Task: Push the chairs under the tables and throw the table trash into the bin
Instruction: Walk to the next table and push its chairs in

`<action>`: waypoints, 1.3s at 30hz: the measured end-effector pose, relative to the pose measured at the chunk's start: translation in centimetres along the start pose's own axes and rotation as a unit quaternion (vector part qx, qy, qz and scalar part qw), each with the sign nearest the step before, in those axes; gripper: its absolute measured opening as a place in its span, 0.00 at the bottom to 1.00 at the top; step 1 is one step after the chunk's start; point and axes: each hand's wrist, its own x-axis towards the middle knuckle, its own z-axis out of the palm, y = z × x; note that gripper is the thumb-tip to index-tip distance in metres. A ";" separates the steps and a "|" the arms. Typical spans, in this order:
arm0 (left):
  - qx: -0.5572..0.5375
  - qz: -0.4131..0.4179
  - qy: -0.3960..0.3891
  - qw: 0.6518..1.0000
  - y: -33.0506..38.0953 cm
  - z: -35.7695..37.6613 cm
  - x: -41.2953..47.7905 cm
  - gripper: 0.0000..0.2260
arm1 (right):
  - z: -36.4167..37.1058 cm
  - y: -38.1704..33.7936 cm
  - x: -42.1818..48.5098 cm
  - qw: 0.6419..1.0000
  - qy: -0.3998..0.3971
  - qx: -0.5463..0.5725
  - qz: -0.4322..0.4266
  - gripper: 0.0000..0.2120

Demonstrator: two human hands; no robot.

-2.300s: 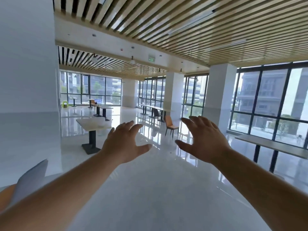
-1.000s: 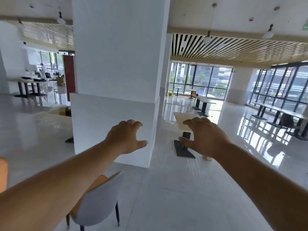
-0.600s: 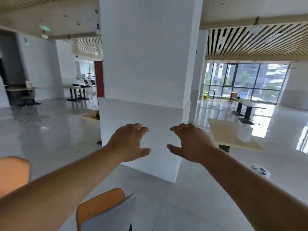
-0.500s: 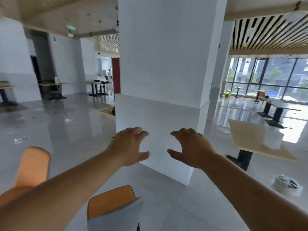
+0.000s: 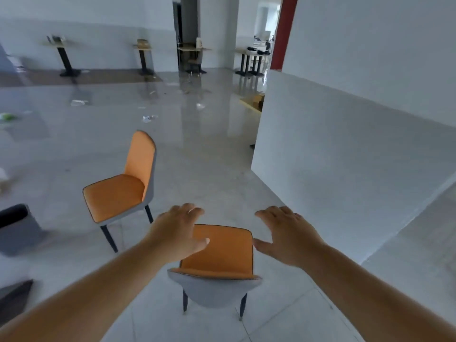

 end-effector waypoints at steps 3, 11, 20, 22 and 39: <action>-0.007 -0.041 -0.039 0.998 -1.8 4.9 1.4 0.38 | 5.2 0.7 3.1 0.999 -0.040 0.018 -0.030 0.36; -0.022 -0.134 -0.140 0.981 -3.9 16.1 1.0 0.41 | 19.9 1.6 6.1 0.979 -0.159 0.056 -0.116 0.41; -0.058 -0.156 -0.148 0.975 -4.3 25.8 2.5 0.32 | 29.8 2.6 6.2 0.974 -0.174 0.072 -0.122 0.14; -0.058 -0.153 -0.125 0.979 -5.1 26.4 3.3 0.22 | 30.4 2.4 6.5 0.977 -0.151 0.059 -0.140 0.14; -0.116 -0.378 -0.125 0.910 -5.5 26.4 -10.4 0.12 | 28.5 -8.3 16.2 0.928 -0.190 0.041 -0.319 0.15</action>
